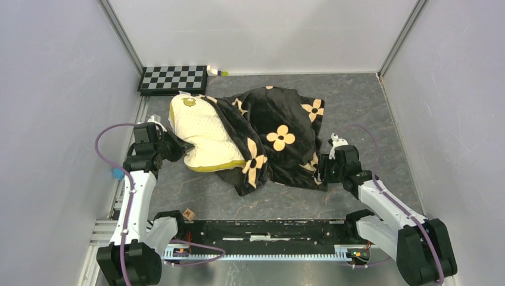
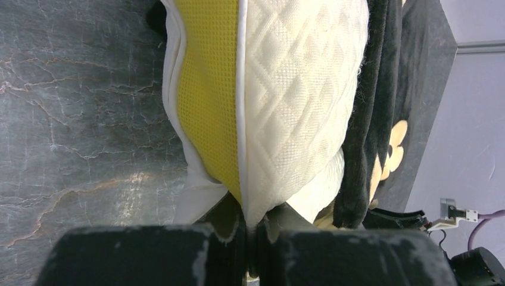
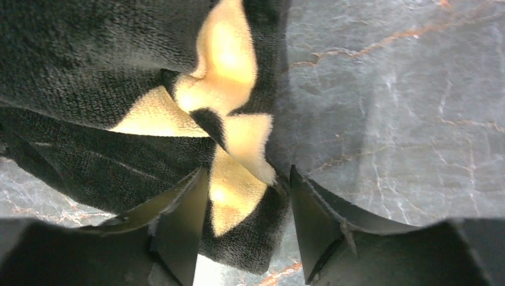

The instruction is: Remove the pillowcase from the pillow

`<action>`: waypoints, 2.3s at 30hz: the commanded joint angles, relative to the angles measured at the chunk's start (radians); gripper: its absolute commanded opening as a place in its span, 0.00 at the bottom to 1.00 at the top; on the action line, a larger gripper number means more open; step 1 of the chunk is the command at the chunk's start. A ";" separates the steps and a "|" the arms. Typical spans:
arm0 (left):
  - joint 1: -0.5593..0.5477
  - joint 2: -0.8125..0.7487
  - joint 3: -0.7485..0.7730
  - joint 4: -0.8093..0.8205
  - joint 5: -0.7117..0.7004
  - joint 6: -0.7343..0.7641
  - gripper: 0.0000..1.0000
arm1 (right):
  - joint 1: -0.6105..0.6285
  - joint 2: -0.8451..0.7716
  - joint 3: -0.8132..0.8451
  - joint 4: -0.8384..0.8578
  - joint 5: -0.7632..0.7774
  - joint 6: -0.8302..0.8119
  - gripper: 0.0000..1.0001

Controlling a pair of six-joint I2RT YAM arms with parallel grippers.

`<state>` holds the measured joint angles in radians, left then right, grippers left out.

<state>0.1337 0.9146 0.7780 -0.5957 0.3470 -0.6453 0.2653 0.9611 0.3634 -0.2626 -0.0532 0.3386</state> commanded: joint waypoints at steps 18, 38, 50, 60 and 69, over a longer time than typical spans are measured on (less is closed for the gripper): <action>0.008 -0.029 -0.162 0.244 -0.138 -0.344 0.02 | -0.209 0.099 0.272 -0.016 0.400 0.081 0.00; 0.182 -0.053 0.094 0.101 -0.487 -0.401 0.02 | -0.598 0.093 0.493 -0.013 0.466 0.269 0.00; 0.178 0.055 -0.085 0.339 -0.020 -0.326 0.02 | -0.556 0.034 0.301 0.228 -0.165 0.095 0.98; 0.176 0.038 -0.067 0.239 0.024 -0.173 0.02 | -0.197 0.118 0.202 0.320 -0.295 0.136 0.98; 0.162 0.001 -0.052 0.153 0.063 -0.083 0.02 | -0.054 0.260 0.227 0.412 -0.452 0.049 0.98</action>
<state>0.3080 0.9501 0.6804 -0.4290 0.3580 -0.8150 0.1650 1.1526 0.5346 0.0631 -0.4282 0.4210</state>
